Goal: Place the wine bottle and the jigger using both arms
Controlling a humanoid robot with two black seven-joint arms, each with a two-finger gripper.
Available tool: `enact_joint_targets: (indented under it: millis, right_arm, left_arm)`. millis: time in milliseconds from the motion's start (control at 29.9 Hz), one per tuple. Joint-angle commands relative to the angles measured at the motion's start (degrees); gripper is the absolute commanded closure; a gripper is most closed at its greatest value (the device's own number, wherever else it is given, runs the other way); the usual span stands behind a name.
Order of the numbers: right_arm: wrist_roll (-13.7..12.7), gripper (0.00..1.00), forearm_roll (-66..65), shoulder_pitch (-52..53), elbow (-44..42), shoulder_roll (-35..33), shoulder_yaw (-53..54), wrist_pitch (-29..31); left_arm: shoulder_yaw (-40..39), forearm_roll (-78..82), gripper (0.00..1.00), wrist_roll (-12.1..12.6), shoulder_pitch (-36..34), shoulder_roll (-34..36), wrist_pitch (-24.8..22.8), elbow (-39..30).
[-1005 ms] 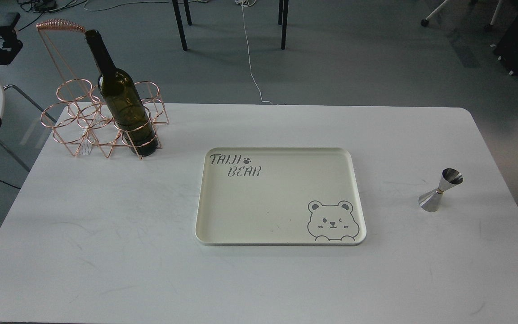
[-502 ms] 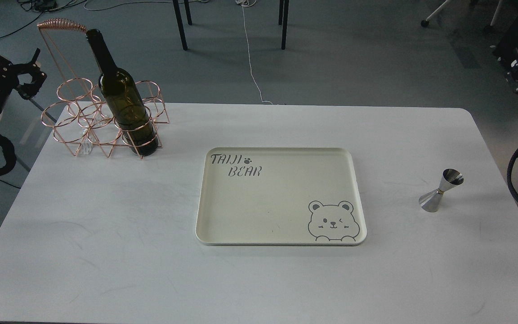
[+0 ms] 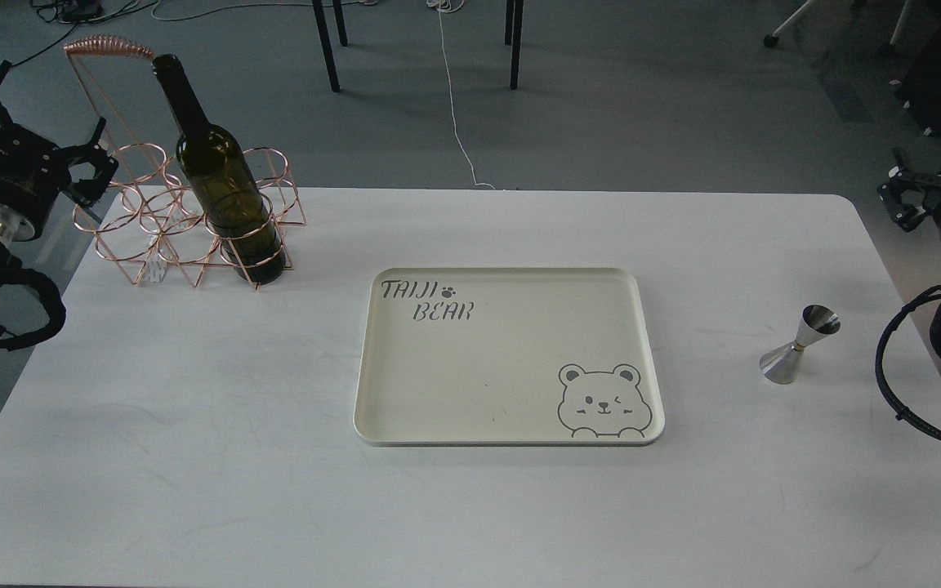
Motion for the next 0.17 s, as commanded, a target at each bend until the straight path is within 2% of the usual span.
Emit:
enact_joint_targets:
  millis: [0,134]
  right_arm:
    - [0.1,0.01,-0.2,-0.2,0.1,0.0,-0.3,0.2]
    - [0.1,0.01,-0.3,-0.2,0.1,0.0,-0.6,0.3]
  left_arm:
    - [0.0,0.2,0.02,-0.2,0.7,0.2,0.0,-0.1]
    - [0.0,0.2,0.02,-1.0,1.0,0.4,0.0,-0.2]
